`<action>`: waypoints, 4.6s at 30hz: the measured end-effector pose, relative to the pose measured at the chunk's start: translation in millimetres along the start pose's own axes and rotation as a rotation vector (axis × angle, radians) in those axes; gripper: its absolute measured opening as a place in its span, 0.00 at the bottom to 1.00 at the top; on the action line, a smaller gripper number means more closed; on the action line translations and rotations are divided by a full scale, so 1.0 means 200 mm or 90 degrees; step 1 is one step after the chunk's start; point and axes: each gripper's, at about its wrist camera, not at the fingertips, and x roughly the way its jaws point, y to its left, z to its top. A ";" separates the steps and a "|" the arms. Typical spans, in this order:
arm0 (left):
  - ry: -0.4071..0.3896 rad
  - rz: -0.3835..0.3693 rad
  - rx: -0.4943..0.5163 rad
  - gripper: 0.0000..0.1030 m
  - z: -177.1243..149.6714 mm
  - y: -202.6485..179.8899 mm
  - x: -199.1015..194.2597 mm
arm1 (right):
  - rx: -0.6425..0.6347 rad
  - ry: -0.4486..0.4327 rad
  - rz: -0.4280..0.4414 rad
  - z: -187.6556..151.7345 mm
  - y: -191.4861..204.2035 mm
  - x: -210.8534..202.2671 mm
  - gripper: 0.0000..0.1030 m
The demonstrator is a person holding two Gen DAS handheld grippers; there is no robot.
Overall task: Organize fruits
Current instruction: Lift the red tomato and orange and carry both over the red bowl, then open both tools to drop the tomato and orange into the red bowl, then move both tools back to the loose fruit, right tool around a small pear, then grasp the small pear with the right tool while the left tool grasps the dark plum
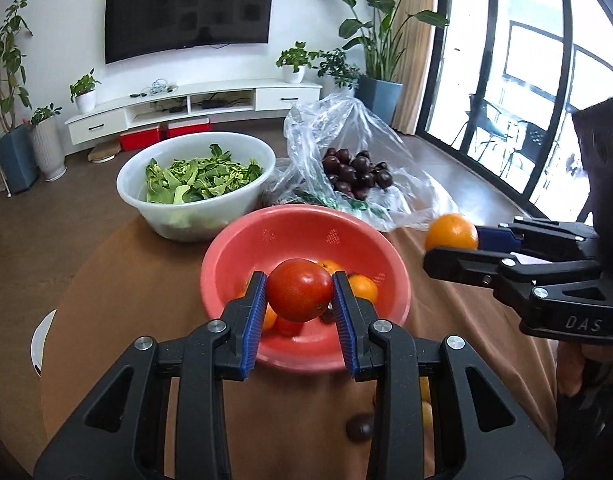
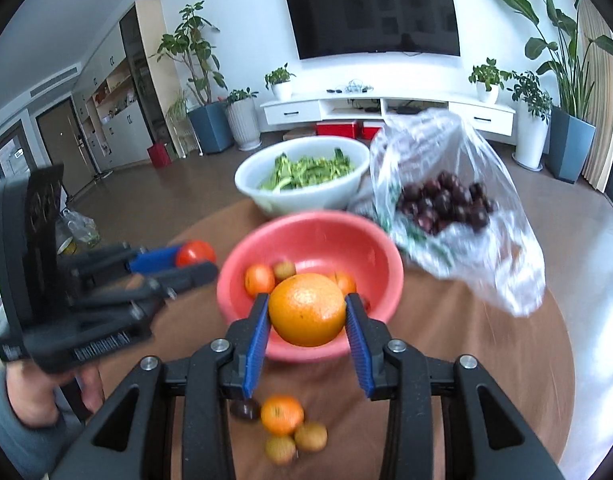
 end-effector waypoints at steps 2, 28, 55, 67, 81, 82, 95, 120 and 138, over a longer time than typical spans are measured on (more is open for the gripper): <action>0.009 0.003 0.004 0.30 0.02 -0.01 0.06 | 0.001 0.006 -0.003 0.05 0.00 0.07 0.39; 0.091 0.015 0.018 0.30 -0.11 -0.05 0.50 | 0.021 0.131 -0.033 0.04 -0.12 0.59 0.39; 0.064 0.015 0.018 0.71 -0.13 -0.12 0.38 | 0.011 0.107 -0.037 0.04 -0.09 0.49 0.56; -0.003 0.040 -0.025 1.00 -0.26 -0.12 -0.04 | 0.073 0.028 -0.015 -0.15 -0.11 0.02 0.75; 0.031 0.059 -0.043 1.00 -0.73 -0.19 -0.34 | 0.106 0.107 -0.051 -0.65 0.05 0.01 0.58; 0.030 0.060 -0.047 1.00 -0.74 -0.19 -0.35 | 0.102 0.106 -0.054 -0.65 0.06 0.01 0.57; 0.039 0.060 -0.056 1.00 -0.76 -0.16 -0.35 | 0.091 0.152 -0.076 -0.65 0.16 0.16 0.44; 0.116 -0.006 0.085 1.00 -0.61 -0.22 -0.04 | 0.122 0.131 -0.054 -0.69 0.05 -0.01 0.31; 0.198 -0.109 0.188 0.56 -0.57 -0.25 0.27 | 0.161 0.113 -0.037 -0.70 -0.05 -0.06 0.31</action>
